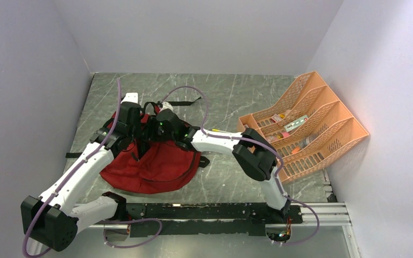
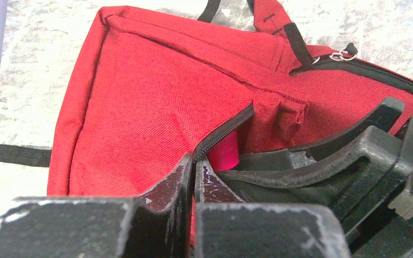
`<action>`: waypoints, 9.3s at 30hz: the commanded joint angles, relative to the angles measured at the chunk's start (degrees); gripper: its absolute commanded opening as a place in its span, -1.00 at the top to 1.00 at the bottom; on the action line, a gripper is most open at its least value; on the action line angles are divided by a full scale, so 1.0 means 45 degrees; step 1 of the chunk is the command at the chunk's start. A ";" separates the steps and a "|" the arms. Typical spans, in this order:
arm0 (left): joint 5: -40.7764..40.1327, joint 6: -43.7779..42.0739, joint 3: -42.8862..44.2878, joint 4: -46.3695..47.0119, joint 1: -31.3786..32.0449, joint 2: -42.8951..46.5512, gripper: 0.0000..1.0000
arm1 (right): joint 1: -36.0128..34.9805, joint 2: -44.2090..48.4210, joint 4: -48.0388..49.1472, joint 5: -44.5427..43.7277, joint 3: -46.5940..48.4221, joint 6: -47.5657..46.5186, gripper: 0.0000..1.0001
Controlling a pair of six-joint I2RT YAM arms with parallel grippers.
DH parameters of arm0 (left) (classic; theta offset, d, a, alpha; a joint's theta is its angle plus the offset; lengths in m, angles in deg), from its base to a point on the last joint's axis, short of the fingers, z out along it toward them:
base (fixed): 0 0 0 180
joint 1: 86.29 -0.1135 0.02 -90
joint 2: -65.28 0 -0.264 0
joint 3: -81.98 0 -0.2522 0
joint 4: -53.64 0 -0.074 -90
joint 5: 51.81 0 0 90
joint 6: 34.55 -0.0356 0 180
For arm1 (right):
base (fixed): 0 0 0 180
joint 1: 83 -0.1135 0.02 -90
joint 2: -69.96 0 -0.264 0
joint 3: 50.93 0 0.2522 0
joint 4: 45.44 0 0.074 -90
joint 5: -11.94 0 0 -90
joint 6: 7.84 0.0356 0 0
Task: Pack the student bag
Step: Place the stationery in the student bag, then pick up the stationery from the center of the board, then place the stationery in the student bag, then adjust the student bag at the center of the board.
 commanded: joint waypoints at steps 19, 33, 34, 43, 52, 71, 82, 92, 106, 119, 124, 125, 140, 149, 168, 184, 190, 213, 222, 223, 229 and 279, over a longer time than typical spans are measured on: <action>-0.0074 -0.0092 -0.0019 0.0632 -0.0163 0.0241 0.90 | -0.0018 0.5400 -0.0078 -0.1913 -0.3242 -0.4876 0.17; -0.0198 -0.0110 0.0005 0.0614 -0.0243 0.0066 0.90 | 0.5092 0.8207 -0.6959 0.0371 -0.3197 -1.0585 -0.31; -0.0187 -0.0109 -0.0017 0.0626 -0.0244 0.0082 0.90 | 0.5396 0.7919 -0.7495 0.0695 -0.2924 -1.1008 -0.33; 0.0008 -0.0153 -0.0005 0.0673 -0.0283 0.0072 0.90 | 0.6095 0.4887 -0.9745 -0.0192 -0.1648 -1.3359 -0.42; -0.0029 -0.0154 0.0000 0.0653 -0.0283 0.0032 0.90 | 0.6252 0.3119 -0.9798 -0.0402 -0.1595 -1.4303 -0.46; 0.0035 -0.0173 0.0000 0.0682 -0.0303 -0.0007 0.90 | 0.6766 0.1069 -0.9580 0.0049 -0.1059 -1.4967 -0.29; 0.0104 -0.0193 0.0002 0.0702 -0.0319 -0.0037 0.90 | 0.6798 0.0523 -0.9732 0.0026 -0.1026 -1.4817 0.00; 0.0152 -0.0193 0.0002 0.0725 -0.0362 -0.0057 0.90 | 0.6777 0.0691 -0.9726 0.0322 -0.1252 -1.3842 0.44; 0.0221 -0.0198 0.0018 0.0736 -0.0413 -0.0047 0.90 | 0.6757 0.1994 -0.9555 0.0351 -0.1222 -1.1950 1.00; 0.0207 -0.0186 0.0019 0.0739 -0.0439 0.0053 0.90 | 0.6395 0.6960 -0.5280 0.2397 -0.2495 -0.5844 1.00; 0.0163 -0.0166 0.0000 0.0726 -0.0439 0.0087 0.90 | 0.5168 0.7319 -0.2734 0.2821 -0.3618 -0.2488 1.00; 0.0166 -0.0184 -0.0012 0.0740 -0.0439 0.0121 0.90 | 0.4776 0.7268 -0.2648 0.2529 -0.3677 -0.2110 1.00; 0.0171 -0.0156 -0.0020 0.0730 -0.0444 0.0211 0.90 | 0.1211 0.4429 -0.0078 0.1827 -0.3500 0.1139 1.00; 0.0195 -0.0185 0.0000 0.0733 -0.0459 0.0196 0.90 | 0.0861 0.2406 -0.0533 0.2319 -0.1420 0.1097 1.00; 0.0250 -0.0193 -0.0018 0.0750 -0.0474 0.0225 0.90 | 0.0737 0.0129 -0.1158 0.2853 0.0544 0.0970 1.00; 0.0296 -0.0203 -0.0010 0.0769 -0.0508 0.0194 0.90 | 0.0742 -0.1061 -0.1697 0.2065 0.2362 0.0491 0.52; 0.0319 -0.0212 0.0000 0.0775 -0.0517 0.0194 0.90 | 0.0743 -0.0761 -0.1950 0.1998 0.2207 0.0139 0.31; 0.0382 -0.0115 -0.0073 0.0828 -0.0517 0.0498 0.90 | 0.1035 0.8193 -0.3915 -0.4442 -0.4818 -0.3460 0.10; 0.0245 -0.0075 -0.0040 0.0773 -0.0517 0.0380 0.90 | 0.2822 1.0098 -0.3979 -0.2162 -0.7494 -0.2552 -0.42; 0.0188 -0.0058 -0.0054 0.0797 -0.0517 0.0412 0.90 | 0.2993 0.9947 -0.3736 -0.1651 -0.7633 -0.2411 -0.44; 0.0273 -0.0034 -0.0278 0.1076 -0.0517 0.0780 0.90 | 0.3224 0.7712 -0.3019 0.0879 -0.7251 -0.2113 -0.47; -0.1351 -0.0821 1.0283 -0.1427 -0.0986 -0.3968 0.90 | 0.3136 0.3143 -0.5671 0.2069 0.4075 -0.5098 1.00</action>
